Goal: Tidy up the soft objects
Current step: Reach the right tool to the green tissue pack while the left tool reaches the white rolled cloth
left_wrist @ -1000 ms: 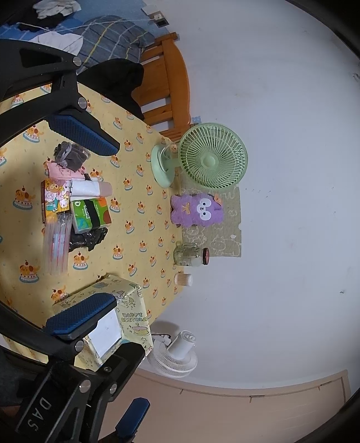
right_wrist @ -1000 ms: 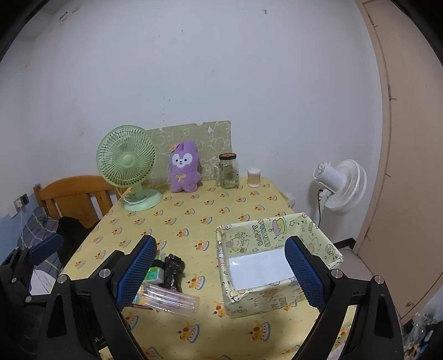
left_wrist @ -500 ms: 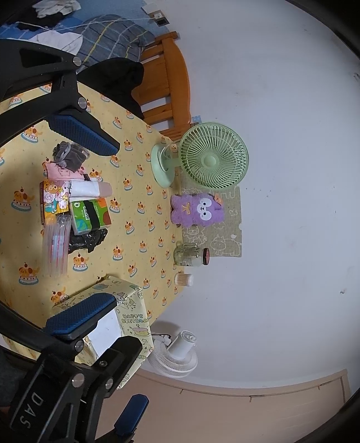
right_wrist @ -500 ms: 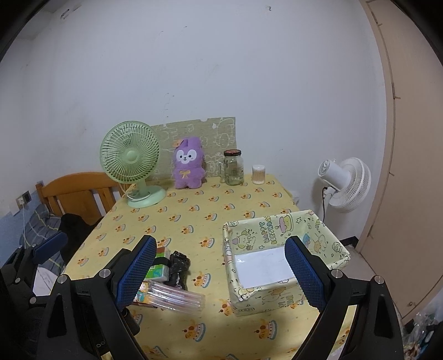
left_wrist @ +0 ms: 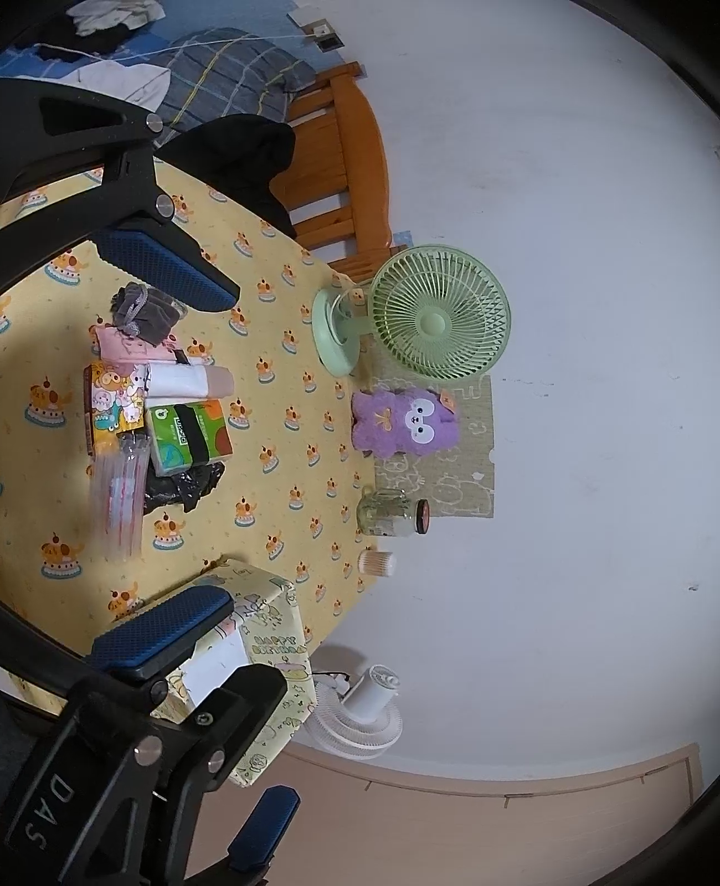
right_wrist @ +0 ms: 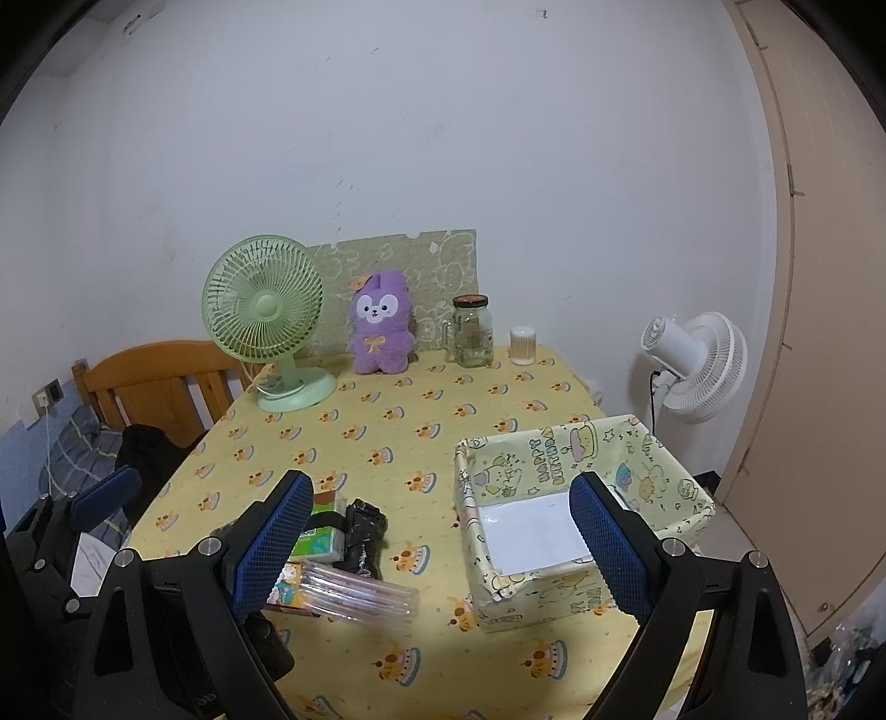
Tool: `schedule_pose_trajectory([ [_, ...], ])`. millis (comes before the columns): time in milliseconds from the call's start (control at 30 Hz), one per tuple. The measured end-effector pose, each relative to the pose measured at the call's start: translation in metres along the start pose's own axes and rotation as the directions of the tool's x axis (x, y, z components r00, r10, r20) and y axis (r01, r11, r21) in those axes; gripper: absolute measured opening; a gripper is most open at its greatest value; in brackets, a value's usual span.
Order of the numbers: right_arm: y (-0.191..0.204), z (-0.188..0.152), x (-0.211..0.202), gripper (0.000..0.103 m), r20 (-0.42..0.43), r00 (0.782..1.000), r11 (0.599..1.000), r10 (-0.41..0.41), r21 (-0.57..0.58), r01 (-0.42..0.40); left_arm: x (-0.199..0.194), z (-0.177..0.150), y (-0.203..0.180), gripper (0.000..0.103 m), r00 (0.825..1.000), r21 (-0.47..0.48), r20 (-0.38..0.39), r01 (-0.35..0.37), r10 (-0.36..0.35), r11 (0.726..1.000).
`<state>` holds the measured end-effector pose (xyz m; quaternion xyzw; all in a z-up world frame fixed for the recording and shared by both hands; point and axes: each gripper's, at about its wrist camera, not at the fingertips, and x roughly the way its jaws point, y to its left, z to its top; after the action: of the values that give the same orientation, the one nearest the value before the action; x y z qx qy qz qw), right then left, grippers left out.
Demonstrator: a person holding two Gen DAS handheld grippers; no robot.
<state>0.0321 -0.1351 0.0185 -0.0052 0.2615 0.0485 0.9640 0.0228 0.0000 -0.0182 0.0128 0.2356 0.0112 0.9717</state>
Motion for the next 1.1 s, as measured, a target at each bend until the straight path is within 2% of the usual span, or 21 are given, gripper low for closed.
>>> schedule_pose_trajectory([
  [333, 0.008, -0.007, 0.013, 0.095, -0.01, 0.999, 0.999, 0.034, 0.009, -0.034, 0.014, -0.006, 0.006, 0.1, 0.999, -0.011, -0.024, 0.023, -0.023, 1.0],
  [767, 0.022, -0.018, 0.045, 0.095, -0.042, 0.998, 0.999, 0.037, 0.002, -0.037, 0.046, -0.016, 0.02, 0.1, 0.996, -0.013, -0.091, 0.004, -0.006, 1.0],
  [1100, 0.037, -0.03, 0.077, 0.094, -0.1, 0.994, 0.999, 0.036, -0.009, -0.037, 0.073, -0.029, 0.037, 0.099, 0.988, -0.027, -0.151, -0.012, 0.008, 1.0],
])
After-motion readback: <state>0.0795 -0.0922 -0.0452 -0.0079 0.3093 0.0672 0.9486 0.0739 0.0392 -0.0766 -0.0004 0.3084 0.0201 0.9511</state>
